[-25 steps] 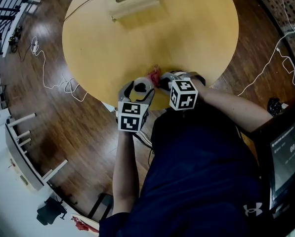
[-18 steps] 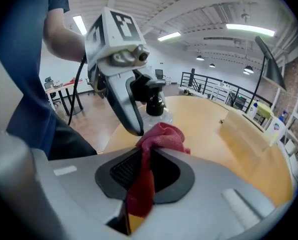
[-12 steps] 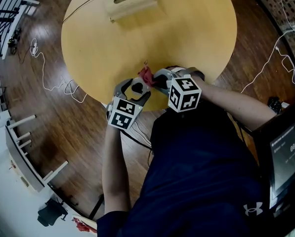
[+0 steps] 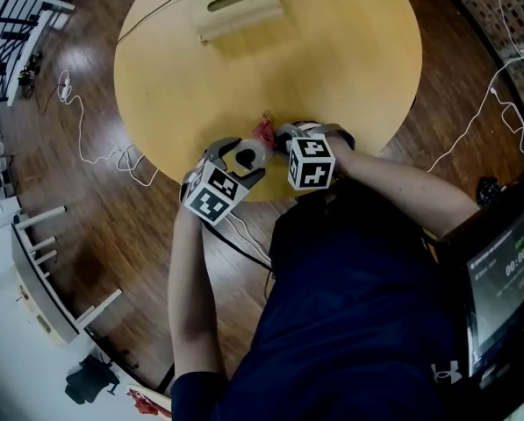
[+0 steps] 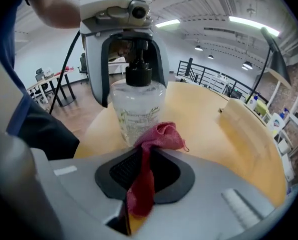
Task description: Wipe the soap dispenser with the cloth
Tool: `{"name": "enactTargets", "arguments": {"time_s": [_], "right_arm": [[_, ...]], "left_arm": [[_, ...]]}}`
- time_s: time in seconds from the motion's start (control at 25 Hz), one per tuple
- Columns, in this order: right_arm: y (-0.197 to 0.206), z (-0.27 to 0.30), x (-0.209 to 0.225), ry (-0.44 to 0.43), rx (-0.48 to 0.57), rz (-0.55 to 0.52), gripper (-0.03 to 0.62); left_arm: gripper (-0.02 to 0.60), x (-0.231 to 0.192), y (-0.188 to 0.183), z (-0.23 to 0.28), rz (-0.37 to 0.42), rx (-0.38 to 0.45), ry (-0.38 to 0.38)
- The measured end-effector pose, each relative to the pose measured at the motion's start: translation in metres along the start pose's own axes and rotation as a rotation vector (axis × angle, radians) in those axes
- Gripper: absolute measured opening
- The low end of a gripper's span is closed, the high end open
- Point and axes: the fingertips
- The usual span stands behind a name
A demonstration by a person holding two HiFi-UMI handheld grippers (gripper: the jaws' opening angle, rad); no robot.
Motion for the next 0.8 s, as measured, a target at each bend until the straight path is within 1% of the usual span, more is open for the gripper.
{"name": "enactTargets", "arguments": {"time_s": [0.04,0.08,0.12,0.16,0.2,0.28,0.32,0.36,0.4,0.44,0.52,0.6,0.68,0.72,0.8], "right_arm": [[0.003,0.001,-0.004,-0.009,-0.009,0.0,0.058],[0.005,0.001,-0.009,-0.02,-0.016,-0.001,0.058],[0.006,0.0,-0.014,-0.032,-0.019,-0.003,0.058],[0.006,-0.002,-0.02,-0.044,-0.02,-0.007,0.058],[0.004,-0.005,-0.026,-0.051,-0.015,-0.015,0.058],[-0.002,-0.014,-0.033,-0.042,0.008,-0.035,0.058],[-0.008,-0.02,-0.034,-0.026,0.025,-0.046,0.058],[-0.013,-0.026,-0.033,-0.006,0.042,-0.058,0.058],[-0.019,-0.033,-0.03,0.015,0.058,-0.07,0.058],[-0.023,-0.039,-0.026,0.034,0.072,-0.082,0.058],[-0.03,-0.044,-0.015,0.065,0.089,-0.102,0.058],[-0.033,-0.041,-0.003,0.08,0.09,-0.117,0.058],[-0.031,-0.033,0.007,0.084,0.074,-0.126,0.058],[-0.028,-0.027,0.011,0.082,0.06,-0.128,0.058],[-0.02,-0.015,0.016,0.074,0.028,-0.129,0.058]], "left_arm": [[0.35,-0.001,0.001,0.0,-0.02,-0.009,-0.006],[0.353,-0.003,0.003,-0.002,-0.063,-0.019,-0.018],[0.369,-0.003,0.005,-0.004,-0.131,-0.025,-0.033],[0.385,-0.003,0.007,-0.006,-0.219,-0.023,-0.052],[0.393,-0.002,0.008,-0.009,-0.315,-0.004,-0.078],[0.393,0.002,0.005,-0.011,-0.493,0.073,-0.144],[0.391,0.004,0.002,-0.012,-0.556,0.113,-0.181],[0.389,0.005,-0.001,-0.013,-0.596,0.142,-0.221],[0.388,0.004,-0.001,-0.013,-0.613,0.154,-0.263],[0.383,0.001,0.001,-0.012,-0.611,0.152,-0.302],[0.348,-0.006,0.005,-0.011,-0.568,0.132,-0.355],[0.348,-0.01,0.007,-0.01,-0.507,0.123,-0.36],[0.347,-0.01,0.004,-0.008,-0.431,0.126,-0.319],[0.347,-0.009,0.002,-0.007,-0.378,0.124,-0.287],[0.347,-0.007,-0.001,-0.005,-0.247,0.112,-0.208]]}}
Point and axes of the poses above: the fingertips, and each gripper's own axes: z forward along the fingers, x to its right, y out of its underside
